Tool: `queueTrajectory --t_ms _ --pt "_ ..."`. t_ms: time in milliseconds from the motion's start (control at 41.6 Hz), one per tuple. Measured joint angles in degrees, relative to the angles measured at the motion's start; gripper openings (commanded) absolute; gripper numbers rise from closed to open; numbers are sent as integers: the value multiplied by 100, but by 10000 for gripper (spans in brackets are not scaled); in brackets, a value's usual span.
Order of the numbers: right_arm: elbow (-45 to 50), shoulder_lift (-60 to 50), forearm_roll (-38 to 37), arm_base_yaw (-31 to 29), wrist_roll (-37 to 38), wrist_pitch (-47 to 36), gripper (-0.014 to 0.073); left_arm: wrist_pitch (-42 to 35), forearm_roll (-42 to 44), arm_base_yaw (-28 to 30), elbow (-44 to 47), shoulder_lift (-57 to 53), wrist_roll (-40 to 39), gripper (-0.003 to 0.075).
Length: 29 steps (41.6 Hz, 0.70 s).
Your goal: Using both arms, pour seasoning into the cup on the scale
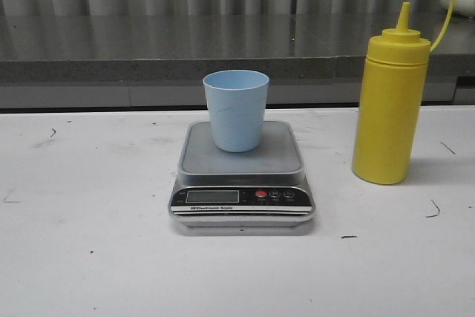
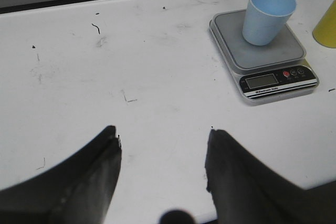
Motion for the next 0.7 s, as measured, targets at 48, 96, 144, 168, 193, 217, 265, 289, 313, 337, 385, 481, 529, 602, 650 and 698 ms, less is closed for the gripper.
queueTrajectory --t_ms 48,96,144,168,193,217,265,289,313,337,385,481,529,602,650,698 --pt "-45 74 0 116 0 121 656 0 0 0 0 0 0 369" --pt "-141 171 0 222 0 271 653 0 0 0 0 0 0 369" --pt "-266 286 0 320 0 413 653 0 0 0 0 0 0 369" --pt "-329 338 0 358 0 482 653 0 0 0 0 0 0 369" --pt "-420 394 0 396 0 571 653 0 0 0 0 0 0 369" --pt "-494 469 0 444 0 639 653 0 0 0 0 0 0 369" --pt "-688 589 0 507 -12 803 653 0 0 0 0 0 0 369" --pt "-775 674 0 545 -24 878 653 0 0 0 0 0 0 369" --pt "-890 765 0 568 -63 970 653 0 0 0 0 0 0 369" --pt "-975 835 0 614 -63 1037 653 0 0 0 0 0 0 369" --pt "-1169 1003 0 678 -95 1178 653 0 0 0 0 0 0 369" --pt "-1446 1332 0 836 -130 1348 653 0 0 0 0 0 0 369" --pt "-1519 1510 0 908 -141 1374 653 0 0 0 0 0 0 369" --pt "-1554 1758 0 1013 -162 1374 653 0 0 0 0 0 0 369" --pt "-1554 1914 0 1075 -162 1379 653 0 0 0 0 0 0 369" --pt "-1542 2030 0 1110 -171 1359 653 0 0 0 0 0 0 369"
